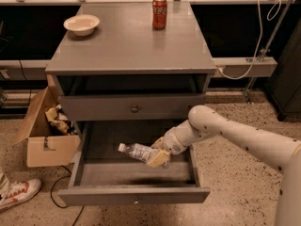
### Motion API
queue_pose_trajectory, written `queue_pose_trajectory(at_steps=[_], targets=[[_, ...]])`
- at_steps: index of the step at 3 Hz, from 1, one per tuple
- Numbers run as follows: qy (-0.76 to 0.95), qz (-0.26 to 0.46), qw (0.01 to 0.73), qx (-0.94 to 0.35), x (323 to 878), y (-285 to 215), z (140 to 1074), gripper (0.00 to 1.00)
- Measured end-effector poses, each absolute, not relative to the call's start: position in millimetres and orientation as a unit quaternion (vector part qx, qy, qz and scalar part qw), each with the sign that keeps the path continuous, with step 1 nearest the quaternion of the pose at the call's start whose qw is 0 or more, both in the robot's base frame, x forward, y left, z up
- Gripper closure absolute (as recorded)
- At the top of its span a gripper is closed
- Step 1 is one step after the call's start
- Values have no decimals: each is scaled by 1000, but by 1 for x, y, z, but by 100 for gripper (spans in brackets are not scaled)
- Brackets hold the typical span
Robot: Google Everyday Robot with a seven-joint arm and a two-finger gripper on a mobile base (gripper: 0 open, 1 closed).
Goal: Place blue plastic bottle into middle drawer
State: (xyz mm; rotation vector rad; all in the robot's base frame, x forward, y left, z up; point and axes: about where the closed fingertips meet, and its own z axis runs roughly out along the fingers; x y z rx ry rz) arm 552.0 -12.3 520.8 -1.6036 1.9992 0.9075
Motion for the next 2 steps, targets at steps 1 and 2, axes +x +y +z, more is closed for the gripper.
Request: queue_pose_trajectory(at_steps=[1,2], targets=[[727,299,208,-581,563,1,493,100],[766,250,213,-552,580,3,458,97]])
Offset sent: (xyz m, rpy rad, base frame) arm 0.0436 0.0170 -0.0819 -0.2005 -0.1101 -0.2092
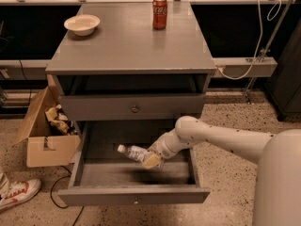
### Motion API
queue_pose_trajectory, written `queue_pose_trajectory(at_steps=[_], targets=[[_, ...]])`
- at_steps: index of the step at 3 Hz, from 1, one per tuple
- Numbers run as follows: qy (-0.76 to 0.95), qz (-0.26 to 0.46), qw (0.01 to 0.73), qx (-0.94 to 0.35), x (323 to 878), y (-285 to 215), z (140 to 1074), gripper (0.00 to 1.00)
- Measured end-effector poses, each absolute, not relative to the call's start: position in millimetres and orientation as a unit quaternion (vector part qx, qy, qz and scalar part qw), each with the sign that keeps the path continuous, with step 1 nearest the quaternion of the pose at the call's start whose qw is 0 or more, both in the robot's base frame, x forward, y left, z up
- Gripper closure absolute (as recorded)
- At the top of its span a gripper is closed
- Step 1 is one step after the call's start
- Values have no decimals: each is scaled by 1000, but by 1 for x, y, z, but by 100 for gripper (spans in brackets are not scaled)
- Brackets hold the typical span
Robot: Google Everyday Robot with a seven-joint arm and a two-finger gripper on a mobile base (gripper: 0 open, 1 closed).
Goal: Place blue plastic bottle into middle drawer
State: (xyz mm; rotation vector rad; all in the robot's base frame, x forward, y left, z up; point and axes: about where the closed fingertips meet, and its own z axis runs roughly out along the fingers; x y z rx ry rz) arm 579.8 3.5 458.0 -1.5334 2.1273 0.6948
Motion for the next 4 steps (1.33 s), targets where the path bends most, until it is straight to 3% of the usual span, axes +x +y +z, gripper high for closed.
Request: queue_pose_trajectory(at_steps=[4], targets=[[798,285,230,-478,607,8,412,5]])
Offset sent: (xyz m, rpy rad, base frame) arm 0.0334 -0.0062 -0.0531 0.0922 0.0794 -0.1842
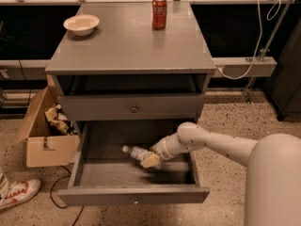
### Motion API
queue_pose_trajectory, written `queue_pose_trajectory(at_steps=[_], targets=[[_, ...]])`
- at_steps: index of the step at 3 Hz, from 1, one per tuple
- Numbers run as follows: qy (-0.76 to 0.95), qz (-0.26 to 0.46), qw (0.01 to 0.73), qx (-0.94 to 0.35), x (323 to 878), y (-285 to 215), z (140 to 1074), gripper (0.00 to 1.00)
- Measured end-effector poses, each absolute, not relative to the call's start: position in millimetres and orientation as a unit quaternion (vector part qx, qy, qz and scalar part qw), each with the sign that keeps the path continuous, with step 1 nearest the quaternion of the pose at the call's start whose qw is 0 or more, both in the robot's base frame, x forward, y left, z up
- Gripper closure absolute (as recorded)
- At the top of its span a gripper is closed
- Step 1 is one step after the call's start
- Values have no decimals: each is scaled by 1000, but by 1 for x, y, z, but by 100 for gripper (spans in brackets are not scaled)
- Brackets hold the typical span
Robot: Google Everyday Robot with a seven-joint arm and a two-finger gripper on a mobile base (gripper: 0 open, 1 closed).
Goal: Place blue plastic bottle into middle drawer
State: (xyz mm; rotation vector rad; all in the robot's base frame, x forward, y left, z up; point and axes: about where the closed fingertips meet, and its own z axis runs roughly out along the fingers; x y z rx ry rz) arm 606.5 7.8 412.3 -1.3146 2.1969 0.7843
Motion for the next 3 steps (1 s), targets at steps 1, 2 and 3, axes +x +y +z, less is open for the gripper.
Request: queue_pose_trajectory(at_steps=[1,2,3], targets=[[790,296,244,-478,602,-1,427,0],[766,317,297,-474,587,-53,493,0],[740,318,343,-483,571,-103,545,0]])
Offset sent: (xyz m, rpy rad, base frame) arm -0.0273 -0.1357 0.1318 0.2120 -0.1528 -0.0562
